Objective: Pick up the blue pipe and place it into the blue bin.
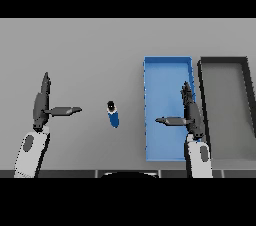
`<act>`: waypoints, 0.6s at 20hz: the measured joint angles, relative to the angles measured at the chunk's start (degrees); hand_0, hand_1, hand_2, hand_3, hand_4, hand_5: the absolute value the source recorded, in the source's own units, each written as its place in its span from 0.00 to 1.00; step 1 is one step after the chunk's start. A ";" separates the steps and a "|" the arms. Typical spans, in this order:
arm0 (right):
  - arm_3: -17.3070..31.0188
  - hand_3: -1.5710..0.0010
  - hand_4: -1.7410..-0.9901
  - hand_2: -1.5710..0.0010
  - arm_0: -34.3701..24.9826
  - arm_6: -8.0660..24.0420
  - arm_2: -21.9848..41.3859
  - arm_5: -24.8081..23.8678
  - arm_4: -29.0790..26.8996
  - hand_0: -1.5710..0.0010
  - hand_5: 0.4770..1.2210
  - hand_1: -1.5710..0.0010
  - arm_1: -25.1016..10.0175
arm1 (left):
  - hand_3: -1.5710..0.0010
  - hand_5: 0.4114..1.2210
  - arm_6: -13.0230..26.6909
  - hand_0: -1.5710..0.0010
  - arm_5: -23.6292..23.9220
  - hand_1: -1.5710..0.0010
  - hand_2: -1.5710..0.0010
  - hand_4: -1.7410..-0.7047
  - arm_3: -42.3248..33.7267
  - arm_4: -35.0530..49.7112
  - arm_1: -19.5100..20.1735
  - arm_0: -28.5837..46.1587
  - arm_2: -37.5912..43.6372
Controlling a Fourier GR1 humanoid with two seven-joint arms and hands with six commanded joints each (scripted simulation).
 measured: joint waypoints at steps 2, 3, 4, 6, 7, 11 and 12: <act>0.09 1.00 0.69 1.00 -0.17 0.11 0.10 -0.16 0.10 1.00 0.19 1.00 0.15 | 1.00 0.22 -0.33 1.00 -0.11 1.00 1.00 0.64 0.19 0.12 0.10 -0.13 0.18; 0.17 1.00 0.69 1.00 -0.28 0.16 0.17 -0.24 0.19 1.00 0.19 1.00 0.25 | 1.00 0.22 -0.38 1.00 -0.22 1.00 1.00 0.64 0.35 0.20 0.18 -0.21 0.29; 0.25 1.00 0.69 1.00 -0.40 0.21 0.24 -0.33 0.29 1.00 0.19 1.00 0.36 | 1.00 0.22 -0.43 1.00 -0.36 1.00 1.00 0.64 0.54 0.29 0.26 -0.31 0.40; 0.99 1.00 0.69 1.00 -1.36 0.76 0.10 -0.48 0.32 1.00 0.19 1.00 0.42 | 1.00 0.22 -0.74 1.00 -0.61 1.00 1.00 0.64 1.27 0.18 0.45 0.03 0.54; -1.33 1.00 0.69 1.00 0.53 -3.35 2.64 1.29 3.33 1.00 0.19 1.00 -1.95 | 1.00 0.22 -2.94 1.00 -8.37 1.00 1.00 0.64 0.64 0.65 4.93 -0.25 -1.28; -6.38 1.00 0.70 1.00 4.80 -3.69 6.67 2.92 8.37 1.00 0.19 1.00 -5.15 | 1.00 0.22 -5.94 1.00 -20.91 1.00 1.00 0.64 2.27 2.72 11.77 -1.14 -2.33; -6.76 1.00 0.72 1.00 4.83 -2.71 6.70 2.67 9.17 1.00 0.18 1.00 -5.82 | 1.00 0.23 -6.60 1.00 -21.37 1.00 1.00 0.64 1.64 2.40 11.50 -0.76 -3.06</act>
